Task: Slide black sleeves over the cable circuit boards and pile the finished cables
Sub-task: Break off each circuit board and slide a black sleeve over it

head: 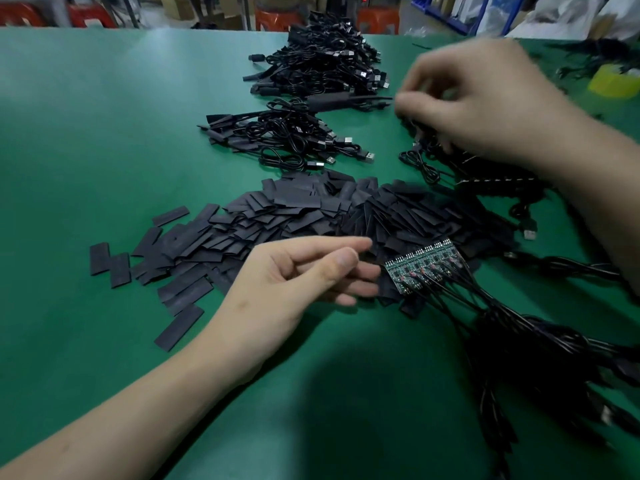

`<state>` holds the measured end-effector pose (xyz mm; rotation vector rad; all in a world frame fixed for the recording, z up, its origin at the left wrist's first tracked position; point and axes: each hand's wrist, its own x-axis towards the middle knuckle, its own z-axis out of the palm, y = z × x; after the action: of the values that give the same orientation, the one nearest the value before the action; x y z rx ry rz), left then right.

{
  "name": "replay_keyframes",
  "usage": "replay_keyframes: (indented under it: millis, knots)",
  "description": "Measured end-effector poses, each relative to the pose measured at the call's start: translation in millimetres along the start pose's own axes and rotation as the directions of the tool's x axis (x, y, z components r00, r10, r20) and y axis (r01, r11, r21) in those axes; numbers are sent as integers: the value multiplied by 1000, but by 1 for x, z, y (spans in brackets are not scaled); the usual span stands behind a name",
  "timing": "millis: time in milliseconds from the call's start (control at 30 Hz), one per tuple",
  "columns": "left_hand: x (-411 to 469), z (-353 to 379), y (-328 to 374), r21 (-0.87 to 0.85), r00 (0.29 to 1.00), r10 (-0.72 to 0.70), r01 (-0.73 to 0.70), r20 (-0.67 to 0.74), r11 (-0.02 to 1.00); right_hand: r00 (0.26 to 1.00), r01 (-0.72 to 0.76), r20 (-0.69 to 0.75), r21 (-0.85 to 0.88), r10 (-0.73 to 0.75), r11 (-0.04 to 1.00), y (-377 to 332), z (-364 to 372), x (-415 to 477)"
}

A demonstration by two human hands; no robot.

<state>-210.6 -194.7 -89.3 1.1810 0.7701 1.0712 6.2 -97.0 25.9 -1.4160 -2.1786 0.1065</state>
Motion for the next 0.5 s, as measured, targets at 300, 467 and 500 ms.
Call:
replay_keyframes:
  millis: [300,467,500]
  knots:
    - [-1,-3,-1,43,997,-42,39,61,998,997,45,69,-68,-40,997,-32,106,170]
    - [0,-7,-1,59,994,-57,51,90,997,970,105,239,-222,-51,969,-39,135,188]
    - [0,-8,-1,64,994,-54,48,93,997,971,110,230,-217,-59,970,-38,135,184]
